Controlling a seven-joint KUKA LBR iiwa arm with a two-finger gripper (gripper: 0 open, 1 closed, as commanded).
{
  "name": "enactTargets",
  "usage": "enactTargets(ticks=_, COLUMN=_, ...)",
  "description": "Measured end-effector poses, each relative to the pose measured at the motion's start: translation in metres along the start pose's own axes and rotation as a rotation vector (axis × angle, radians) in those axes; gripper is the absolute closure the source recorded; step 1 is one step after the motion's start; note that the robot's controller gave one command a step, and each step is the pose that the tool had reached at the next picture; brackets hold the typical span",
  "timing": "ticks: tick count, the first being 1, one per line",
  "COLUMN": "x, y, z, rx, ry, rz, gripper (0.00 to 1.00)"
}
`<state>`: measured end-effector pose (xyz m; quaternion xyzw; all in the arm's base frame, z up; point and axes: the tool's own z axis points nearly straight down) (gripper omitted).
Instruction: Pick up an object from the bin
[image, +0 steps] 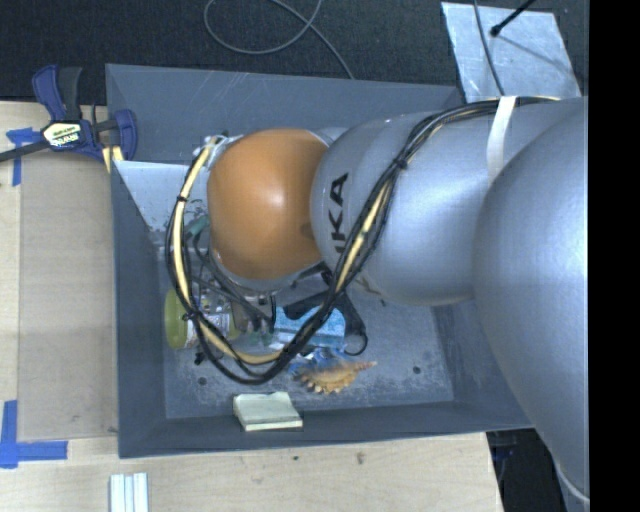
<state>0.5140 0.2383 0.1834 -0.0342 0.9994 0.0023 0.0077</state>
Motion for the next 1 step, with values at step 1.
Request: enactTargets(ticks=1, x=0.0034, y=-0.0053, z=-0.0327, rx=0.001, ry=0.003, rz=-0.014, gripper=1.0)
